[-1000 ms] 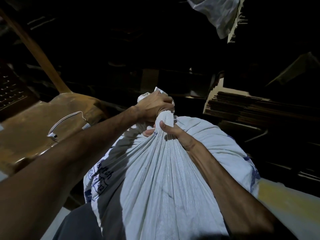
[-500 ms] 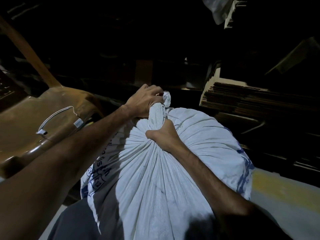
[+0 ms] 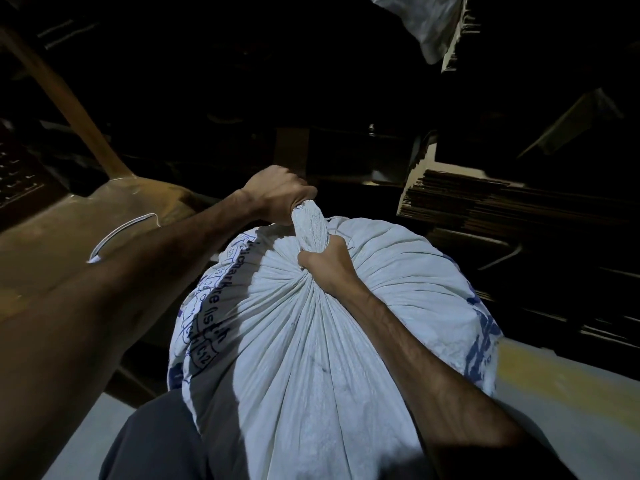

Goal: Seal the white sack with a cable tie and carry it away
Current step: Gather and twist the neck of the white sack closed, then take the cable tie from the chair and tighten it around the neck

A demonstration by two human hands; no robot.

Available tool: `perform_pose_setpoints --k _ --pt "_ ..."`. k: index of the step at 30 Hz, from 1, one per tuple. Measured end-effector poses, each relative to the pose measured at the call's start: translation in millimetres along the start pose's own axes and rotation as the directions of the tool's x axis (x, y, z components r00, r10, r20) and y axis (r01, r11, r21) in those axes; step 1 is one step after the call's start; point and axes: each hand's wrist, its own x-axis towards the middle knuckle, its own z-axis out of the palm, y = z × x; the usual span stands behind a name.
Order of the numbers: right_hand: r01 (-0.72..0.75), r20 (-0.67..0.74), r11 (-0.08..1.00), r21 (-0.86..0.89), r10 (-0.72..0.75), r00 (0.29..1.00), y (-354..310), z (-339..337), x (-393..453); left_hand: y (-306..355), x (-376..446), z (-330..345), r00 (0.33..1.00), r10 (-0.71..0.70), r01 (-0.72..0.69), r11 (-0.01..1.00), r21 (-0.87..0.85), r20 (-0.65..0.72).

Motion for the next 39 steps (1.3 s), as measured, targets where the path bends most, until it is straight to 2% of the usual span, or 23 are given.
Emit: perform_pose_setpoints --k 4,9,12,14,16,18,21,24,27,31,35,39 --pt "-0.034 -0.030 0.999 -0.012 0.033 0.999 -4 2 -4 5 0 -14 0.990 -0.055 0.054 0.998 0.009 0.126" --pt "-0.036 -0.079 0.999 -0.034 0.033 0.996 -3 6 -2 11 -3 -21 0.975 -0.121 0.148 0.979 -0.141 0.185" --pt "-0.027 -0.114 0.998 -0.058 0.020 0.993 -8 6 -6 9 -11 -19 0.977 -0.171 0.192 0.965 -0.180 0.127" --pt "-0.037 -0.138 0.998 -0.055 0.029 0.990 -12 5 -8 6 -24 -8 0.956 -0.278 0.290 0.938 -0.191 0.090" --pt "-0.066 -0.144 0.997 -0.050 0.058 0.988 -15 5 -10 13 -49 1 0.910 -0.412 0.405 0.857 -0.317 0.049" --pt "-0.095 -0.135 0.994 -0.058 0.087 0.987 -17 5 -9 23 -86 12 0.862 -0.506 0.450 0.793 -0.411 -0.033" --pt "-0.112 -0.127 0.991 -0.071 0.102 0.987 -18 7 -3 24 -158 33 0.808 -0.574 0.457 0.753 -0.473 -0.133" --pt "-0.111 -0.120 0.990 -0.085 0.101 0.988 -19 11 3 11 -227 44 0.751 -0.640 0.516 0.721 -0.462 -0.160" --pt "-0.117 -0.122 0.989 -0.093 0.106 0.987 -19 12 5 -7 -278 42 0.668 -0.733 0.623 0.647 -0.440 -0.132" --pt "-0.110 -0.130 0.986 -0.124 0.094 0.987 -17 13 7 -38 -316 52 0.510 -0.860 0.762 0.445 -0.470 0.011" --pt "-0.102 -0.143 0.986 -0.134 0.083 0.986 -15 14 9 -60 -331 62 0.439 -0.894 0.709 0.281 -0.647 0.093" --pt "-0.099 -0.151 0.985 -0.145 0.077 0.986 -9 16 14 -84 -338 62 0.312 -0.950 0.715 0.221 -0.663 0.019"
